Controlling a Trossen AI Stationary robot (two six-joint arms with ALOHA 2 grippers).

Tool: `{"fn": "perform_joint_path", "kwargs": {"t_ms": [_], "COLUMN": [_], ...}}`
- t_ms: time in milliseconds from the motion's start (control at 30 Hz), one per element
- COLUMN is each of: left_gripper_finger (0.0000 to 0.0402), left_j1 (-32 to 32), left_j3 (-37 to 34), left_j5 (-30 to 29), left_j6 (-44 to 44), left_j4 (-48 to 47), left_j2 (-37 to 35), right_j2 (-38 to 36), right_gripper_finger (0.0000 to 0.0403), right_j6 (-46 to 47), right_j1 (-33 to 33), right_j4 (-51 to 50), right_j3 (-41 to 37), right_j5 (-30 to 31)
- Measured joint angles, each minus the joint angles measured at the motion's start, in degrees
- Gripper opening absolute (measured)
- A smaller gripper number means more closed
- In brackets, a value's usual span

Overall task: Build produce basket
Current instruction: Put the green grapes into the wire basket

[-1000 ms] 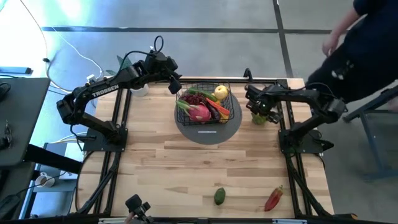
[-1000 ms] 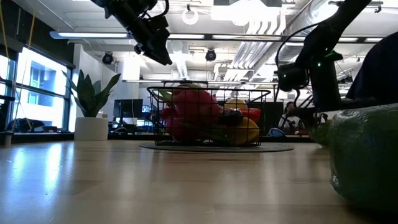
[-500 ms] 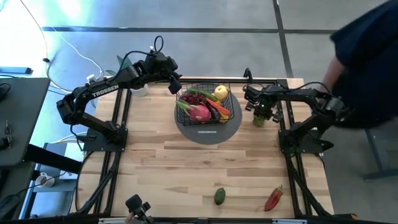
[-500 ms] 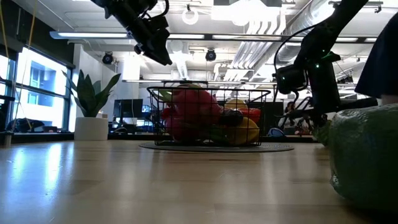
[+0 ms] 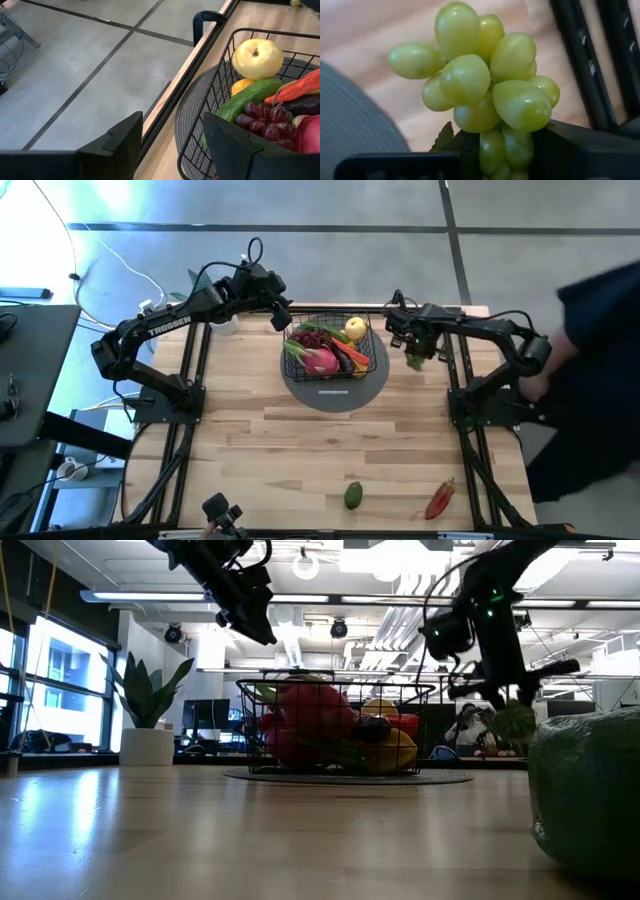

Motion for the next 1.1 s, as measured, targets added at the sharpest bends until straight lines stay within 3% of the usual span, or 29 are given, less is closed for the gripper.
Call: {"fn": "perform_joint_path", "kwargs": {"t_ms": [367,600,733,1100], "left_gripper_finger": [0.0196,0.0196,0.0196,0.0196], "left_j1": [-0.01,-0.01,-0.01,-0.52], "left_j3": [0.0,0.0,0.01,0.02], "left_j5": [-0.02,-0.01,0.01,-0.02], "left_j6": [-3.32,-9.13,-12.94,-21.84], "left_j4": [-1.01,-2.13,-2.91,-10.88], "left_j2": [0.0,0.0,0.0,0.0], "right_j2": [0.0,-0.02,-0.02,2.84], "right_gripper_finger": [0.0062,0.0062,0.0062,0.0062], "right_j6": [-15.45,-31.7,-41.28,-64.01], "right_j1": [-0.04,-0.04,-0.07,0.24], "right_j4": [0.68,11.69,22.56,44.62], "right_j3": [16.92,24.09,24.7,24.7], "right_j5": [10.65,12.7,10.46,-3.87]}}
